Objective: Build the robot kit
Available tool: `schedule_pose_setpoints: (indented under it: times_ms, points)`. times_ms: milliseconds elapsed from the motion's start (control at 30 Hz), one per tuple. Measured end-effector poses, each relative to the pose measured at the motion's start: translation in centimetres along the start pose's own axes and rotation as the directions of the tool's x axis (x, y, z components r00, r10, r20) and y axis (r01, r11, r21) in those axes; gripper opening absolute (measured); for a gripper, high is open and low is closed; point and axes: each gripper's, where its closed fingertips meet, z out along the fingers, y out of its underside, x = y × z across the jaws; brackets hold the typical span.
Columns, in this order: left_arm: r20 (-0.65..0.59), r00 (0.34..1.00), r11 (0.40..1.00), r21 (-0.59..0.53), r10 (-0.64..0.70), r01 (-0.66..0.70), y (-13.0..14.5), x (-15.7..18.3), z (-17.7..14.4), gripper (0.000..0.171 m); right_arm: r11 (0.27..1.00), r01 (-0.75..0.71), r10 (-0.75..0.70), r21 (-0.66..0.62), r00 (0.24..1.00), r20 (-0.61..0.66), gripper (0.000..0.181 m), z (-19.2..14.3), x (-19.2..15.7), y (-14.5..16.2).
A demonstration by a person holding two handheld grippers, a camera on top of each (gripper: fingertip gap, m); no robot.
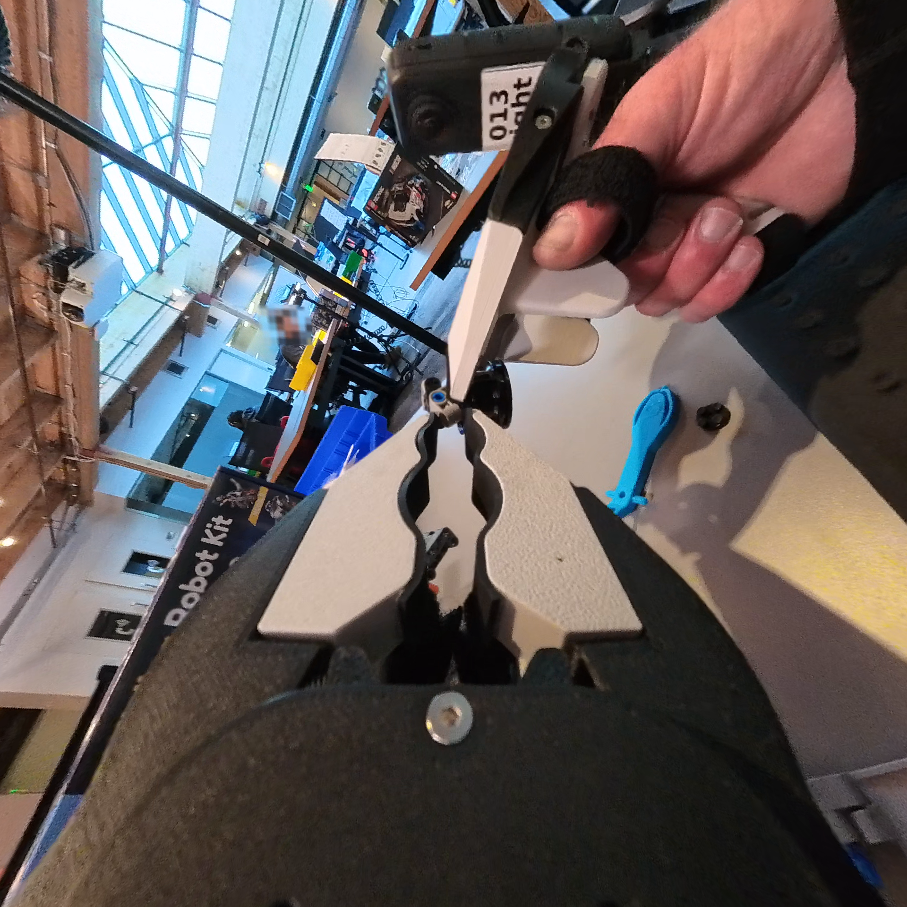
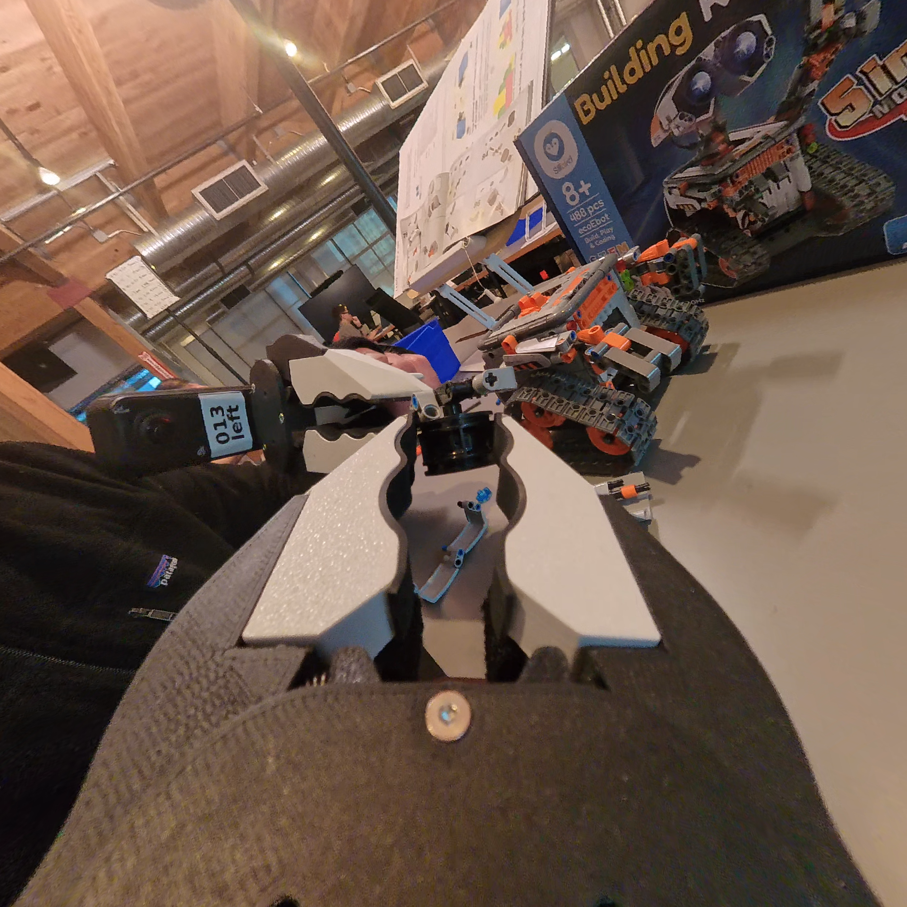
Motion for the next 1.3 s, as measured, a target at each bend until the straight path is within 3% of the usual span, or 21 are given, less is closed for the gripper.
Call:
schedule_pose_setpoints:
  times_ms: [67,333,533,733,933,1167,1300]
  points:
    - [-0.006,1.0,1.0,-0.018,0.003,-0.003,0.4,0.2,0.1,0.007,0.999,0.032,-0.032,-0.017,0.999,-0.035,0.029,0.1,0.3,0.2]
    - [-0.006,0.973,0.971,0.071,-0.23,0.229,-0.3,-1.6,-0.5,0.005,0.985,0.161,-0.159,0.054,0.986,-0.042,0.037,-0.1,-0.8,-0.3]
    - [0.0,0.975,0.97,0.091,-0.224,0.223,-1.0,-1.4,-0.6,0.005,0.976,0.208,-0.207,0.063,0.978,-0.031,0.031,0.0,-1.4,-0.5]
    - [-0.089,0.938,0.934,0.098,-0.335,0.343,-1.2,-1.3,-0.5,0.005,0.965,0.26,-0.259,0.016,0.964,-0.056,0.03,-0.1,-1.2,-0.3]
    - [-0.028,0.981,0.975,0.104,-0.194,0.196,-1.3,-0.9,-0.3,0.008,0.97,0.24,-0.243,-0.043,0.967,-0.082,0.03,0.3,-0.5,0.4]
    - [-0.025,0.984,0.981,0.086,-0.175,0.177,-0.8,-0.9,-0.2,0.0,0.96,0.275,-0.28,-0.057,0.951,-0.132,0.03,0.1,0.0,0.5]
    - [-0.034,0.991,0.987,0.096,-0.13,0.133,-1.3,-0.8,-0.4,0.012,0.938,0.331,-0.345,-0.103,0.919,-0.19,0.03,-0.3,0.6,0.5]
